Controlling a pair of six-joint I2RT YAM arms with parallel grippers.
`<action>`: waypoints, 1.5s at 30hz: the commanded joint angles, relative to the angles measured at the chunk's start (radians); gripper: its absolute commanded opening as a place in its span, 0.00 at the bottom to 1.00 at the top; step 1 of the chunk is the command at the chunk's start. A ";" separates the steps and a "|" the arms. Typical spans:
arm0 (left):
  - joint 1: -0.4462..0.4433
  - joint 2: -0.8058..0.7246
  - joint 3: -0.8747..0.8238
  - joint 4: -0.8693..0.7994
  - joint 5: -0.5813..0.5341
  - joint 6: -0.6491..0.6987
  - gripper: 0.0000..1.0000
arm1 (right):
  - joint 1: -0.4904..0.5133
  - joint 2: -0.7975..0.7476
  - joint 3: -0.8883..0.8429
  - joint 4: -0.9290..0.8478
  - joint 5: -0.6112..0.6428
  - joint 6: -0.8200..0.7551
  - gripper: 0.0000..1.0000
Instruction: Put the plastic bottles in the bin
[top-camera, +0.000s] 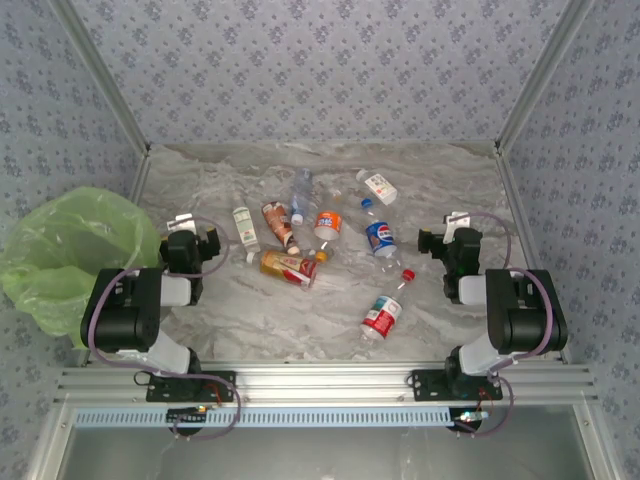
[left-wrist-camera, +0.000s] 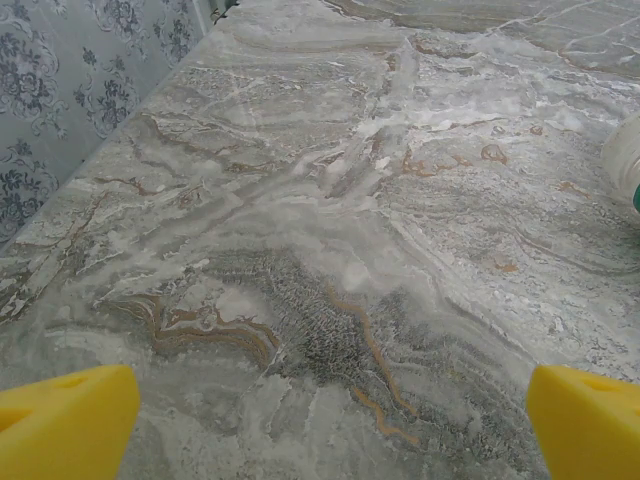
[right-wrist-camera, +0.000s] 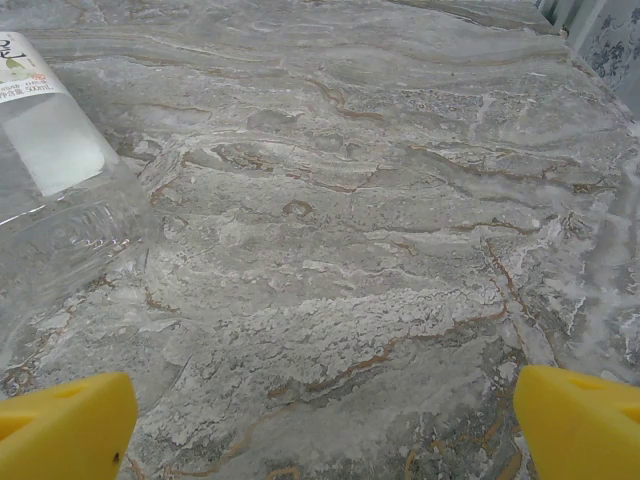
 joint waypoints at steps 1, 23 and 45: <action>-0.002 -0.015 0.020 0.033 -0.007 0.001 0.99 | 0.002 -0.003 0.023 -0.002 0.015 0.017 0.99; -0.003 -0.015 0.019 0.036 -0.007 0.001 0.99 | 0.005 -0.005 0.021 0.001 0.017 0.015 0.99; -0.092 -0.204 0.193 -0.390 -0.052 0.061 0.99 | 0.026 -0.228 0.224 -0.441 -0.009 0.047 0.99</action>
